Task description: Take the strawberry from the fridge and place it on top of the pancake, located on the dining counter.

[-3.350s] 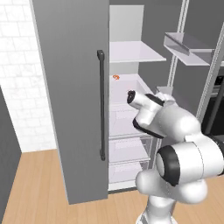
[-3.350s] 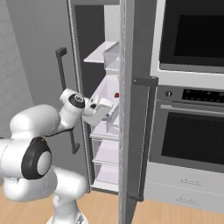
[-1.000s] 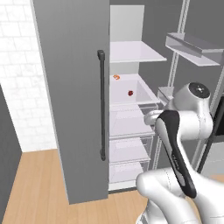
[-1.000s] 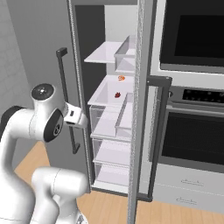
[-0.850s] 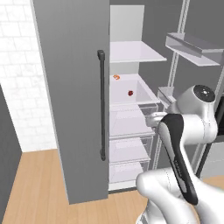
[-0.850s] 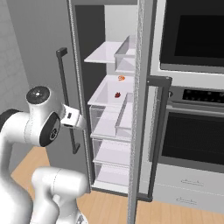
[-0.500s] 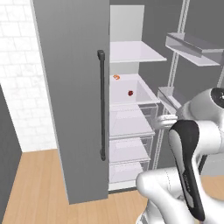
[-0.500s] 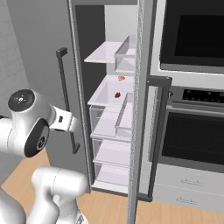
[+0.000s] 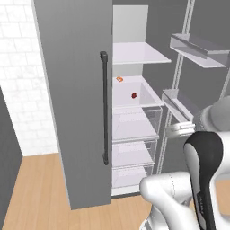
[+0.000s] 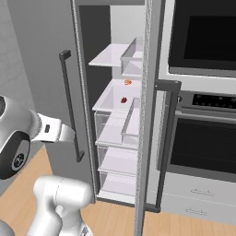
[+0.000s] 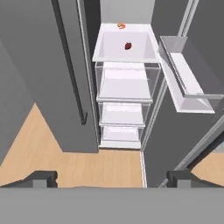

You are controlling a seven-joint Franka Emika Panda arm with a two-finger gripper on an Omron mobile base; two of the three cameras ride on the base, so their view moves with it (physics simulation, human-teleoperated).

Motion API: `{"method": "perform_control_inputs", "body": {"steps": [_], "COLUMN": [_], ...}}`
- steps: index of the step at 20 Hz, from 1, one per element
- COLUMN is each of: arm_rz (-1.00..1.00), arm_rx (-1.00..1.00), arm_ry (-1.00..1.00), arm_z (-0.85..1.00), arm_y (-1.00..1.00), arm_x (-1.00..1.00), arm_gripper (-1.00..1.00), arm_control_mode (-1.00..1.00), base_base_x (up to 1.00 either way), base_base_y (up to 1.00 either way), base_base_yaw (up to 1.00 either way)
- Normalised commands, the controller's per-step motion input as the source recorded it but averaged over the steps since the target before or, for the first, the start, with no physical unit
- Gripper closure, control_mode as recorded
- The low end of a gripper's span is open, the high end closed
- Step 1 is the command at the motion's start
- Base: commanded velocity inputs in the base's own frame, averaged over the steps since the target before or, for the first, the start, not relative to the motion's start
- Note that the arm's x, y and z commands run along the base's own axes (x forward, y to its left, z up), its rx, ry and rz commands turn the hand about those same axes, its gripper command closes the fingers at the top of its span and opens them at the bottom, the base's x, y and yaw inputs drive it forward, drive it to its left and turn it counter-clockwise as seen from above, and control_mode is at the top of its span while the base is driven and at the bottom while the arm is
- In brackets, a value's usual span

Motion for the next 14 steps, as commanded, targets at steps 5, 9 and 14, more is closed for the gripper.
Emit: {"method": "perform_control_inputs", "body": {"steps": [5, 9, 14], "arm_rz": [0.0, 0.0, 0.0], "arm_rx": [0.0, 0.0, 0.0], "arm_ry": [0.0, 0.0, 0.0], "arm_z": [0.0, 0.0, 0.0], "arm_y": [0.0, 0.0, 0.0], "arm_x": [0.0, 0.0, 0.0], "arm_gripper": [-1.0, -1.0, -1.0], "arm_control_mode": [1.0, 1.0, 1.0], "base_base_x": [0.79, 0.97, 0.99], "base_base_y": [0.0, 0.03, 0.04], "base_base_yaw": [0.0, 0.0, 0.0]}}
